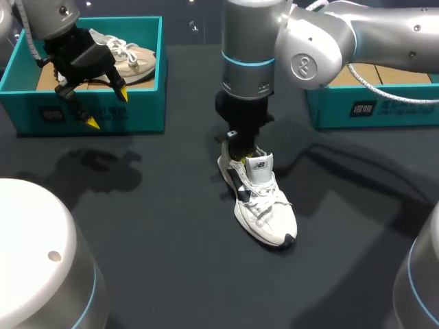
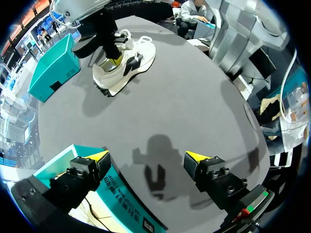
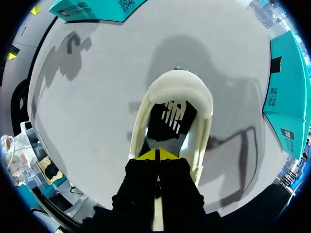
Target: Take the shoe out of the shoebox, open the shoe tongue, remove and reinsert the insole, then place the shoe into the shoebox
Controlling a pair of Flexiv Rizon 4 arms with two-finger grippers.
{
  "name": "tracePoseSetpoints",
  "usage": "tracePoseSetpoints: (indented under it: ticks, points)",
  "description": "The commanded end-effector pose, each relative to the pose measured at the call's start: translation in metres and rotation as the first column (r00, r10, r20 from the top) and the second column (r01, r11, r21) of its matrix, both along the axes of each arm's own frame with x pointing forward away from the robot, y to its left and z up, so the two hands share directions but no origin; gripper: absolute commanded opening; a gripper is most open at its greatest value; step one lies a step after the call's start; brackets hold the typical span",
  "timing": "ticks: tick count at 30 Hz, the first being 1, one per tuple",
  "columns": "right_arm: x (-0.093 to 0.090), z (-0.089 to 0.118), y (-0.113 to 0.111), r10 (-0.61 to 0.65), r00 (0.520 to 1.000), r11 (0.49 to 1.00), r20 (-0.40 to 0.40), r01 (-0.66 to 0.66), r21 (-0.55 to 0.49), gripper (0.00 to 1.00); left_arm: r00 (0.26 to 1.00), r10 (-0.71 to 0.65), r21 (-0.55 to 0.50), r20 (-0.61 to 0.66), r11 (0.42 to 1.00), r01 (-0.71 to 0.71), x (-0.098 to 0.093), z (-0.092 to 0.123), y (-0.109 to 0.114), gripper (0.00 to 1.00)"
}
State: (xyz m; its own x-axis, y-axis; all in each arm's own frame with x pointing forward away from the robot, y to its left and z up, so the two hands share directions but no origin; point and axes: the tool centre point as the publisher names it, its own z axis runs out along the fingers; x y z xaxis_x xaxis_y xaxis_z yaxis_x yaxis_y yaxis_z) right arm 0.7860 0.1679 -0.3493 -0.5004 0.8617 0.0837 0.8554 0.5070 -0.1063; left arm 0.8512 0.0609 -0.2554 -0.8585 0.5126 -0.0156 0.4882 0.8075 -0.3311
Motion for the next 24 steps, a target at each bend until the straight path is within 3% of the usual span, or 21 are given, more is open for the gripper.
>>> tracePoseSetpoints:
  ticks: [1, 8, 9, 11, 20, 21, 22, 23, 24]
  points:
    - [0.0, 0.004, -0.003, -0.003, 1.0, 1.0, 0.001, 0.003, -0.012, 0.0, 1.0, -0.001, 0.002, 0.0, 1.0, 0.001, 0.0, 0.0, 0.0, 1.0]
    - [-0.001, 0.001, -0.005, 0.009, 1.0, 1.0, -0.009, -0.009, -0.019, 0.0, 1.0, -0.001, 0.002, 0.0, 1.0, 0.001, 0.0, 0.0, 0.0, 1.0]
    - [-0.001, 0.001, -0.006, 0.011, 1.0, 1.0, -0.013, -0.012, -0.021, 0.04, 1.0, -0.001, 0.002, 0.0, 1.0, 0.001, 0.0, 0.0, 0.0, 1.0]
    - [-0.004, -0.001, -0.006, 0.012, 1.0, 1.0, -0.022, -0.012, -0.025, 0.23, 1.0, -0.001, 0.002, 0.0, 1.0, 0.001, 0.0, 0.0, 0.0, 1.0]
    - [-0.015, -0.001, -0.008, 0.009, 0.999, 0.998, -0.037, -0.011, -0.056, 0.54, 1.0, -0.001, 0.002, 0.0, 1.0, 0.001, 0.0, 0.0, 0.0, 1.0]
    - [-0.015, 0.0, -0.007, 0.011, 0.999, 0.998, -0.037, -0.013, -0.061, 0.75, 1.0, -0.001, 0.002, 0.0, 1.0, 0.001, 0.0, 0.0, 0.0, 1.0]
    - [-0.016, 0.0, -0.006, 0.012, 0.999, 0.998, -0.039, -0.014, -0.068, 0.87, 1.0, -0.001, 0.002, 0.0, 1.0, 0.001, 0.0, 0.0, 0.0, 1.0]
    - [-0.016, 0.001, -0.006, 0.011, 0.999, 0.997, -0.039, -0.014, -0.074, 0.98, 1.0, -0.001, 0.002, 0.0, 1.0, 0.001, 0.0, 0.0, 0.0, 1.0]
    - [-0.017, 0.001, -0.005, 0.01, 0.999, 0.997, -0.041, -0.014, -0.079, 1.0, 1.0, -0.001, 0.002, 0.0, 1.0, 0.001, 0.0, 0.0, 0.0, 1.0]
